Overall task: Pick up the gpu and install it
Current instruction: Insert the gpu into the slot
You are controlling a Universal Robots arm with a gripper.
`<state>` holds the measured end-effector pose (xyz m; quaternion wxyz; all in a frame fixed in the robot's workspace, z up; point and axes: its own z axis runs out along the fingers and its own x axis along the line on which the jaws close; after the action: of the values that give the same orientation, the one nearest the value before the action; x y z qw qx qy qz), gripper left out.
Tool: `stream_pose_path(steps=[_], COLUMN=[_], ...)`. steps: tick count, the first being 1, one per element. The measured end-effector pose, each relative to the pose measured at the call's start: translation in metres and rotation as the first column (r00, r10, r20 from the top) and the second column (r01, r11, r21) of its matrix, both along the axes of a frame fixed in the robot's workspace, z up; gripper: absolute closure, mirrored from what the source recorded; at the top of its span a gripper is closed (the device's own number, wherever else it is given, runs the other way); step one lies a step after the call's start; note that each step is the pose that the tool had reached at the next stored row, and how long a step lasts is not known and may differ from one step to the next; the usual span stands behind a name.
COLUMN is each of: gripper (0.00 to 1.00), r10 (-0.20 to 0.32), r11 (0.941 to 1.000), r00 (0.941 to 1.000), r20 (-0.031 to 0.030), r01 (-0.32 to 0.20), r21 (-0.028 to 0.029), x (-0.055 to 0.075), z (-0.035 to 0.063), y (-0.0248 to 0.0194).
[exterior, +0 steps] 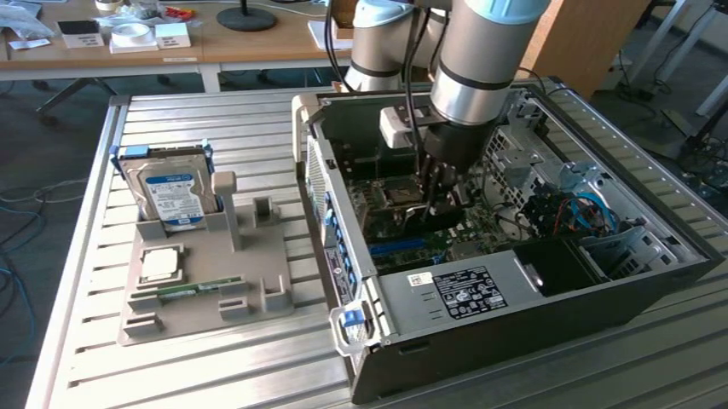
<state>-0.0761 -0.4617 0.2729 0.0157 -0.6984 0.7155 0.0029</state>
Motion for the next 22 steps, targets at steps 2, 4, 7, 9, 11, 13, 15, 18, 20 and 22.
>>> stream_pose_path(steps=[2, 4, 7, 9, 11, 13, 15, 18, 20, 22], gripper=[0.73, 0.73, 0.73, 0.73, 0.73, 0.73, 0.73, 0.73, 0.73, 0.73], r10=[0.000, 0.000, 0.000, 0.000, 0.000, 0.000, 0.000, 0.000, 0.000, 0.000], r11=[1.0000, 1.0000, 1.0000, 1.0000, 1.0000, 1.0000, 1.0000, 1.0000, 1.0000, 1.0000], r00=[1.0000, 1.0000, 1.0000, 1.0000, 1.0000, 1.0000, 1.0000, 1.0000, 1.0000, 1.0000], r20=[0.0001, 0.0001, 0.0001, 0.0000, 0.0000, 0.0001, 0.0000, 0.0001, 0.0000, 0.0001], r01=[0.000, 0.000, 0.000, 0.000, 0.000, 0.000, 0.000, 0.000, 0.000, 0.000], r21=[0.0001, 0.0002, 0.0002, 0.0000, 0.0001, 0.0001, 0.0001, 0.0001, 0.0000, 0.0001], x=[-0.001, -0.002, -0.004, -0.005, -0.006, -0.007, -0.009, -0.011, -0.011, -0.013], z=[-0.0001, -0.0001, -0.0002, -0.0001, -0.0002, -0.0002, -0.0002, -0.0002, -0.0002, -0.0002], y=[-0.0002, -0.0003, -0.0003, -0.0003, -0.0003, -0.0003, -0.0003, -0.0002, -0.0003, -0.0003])
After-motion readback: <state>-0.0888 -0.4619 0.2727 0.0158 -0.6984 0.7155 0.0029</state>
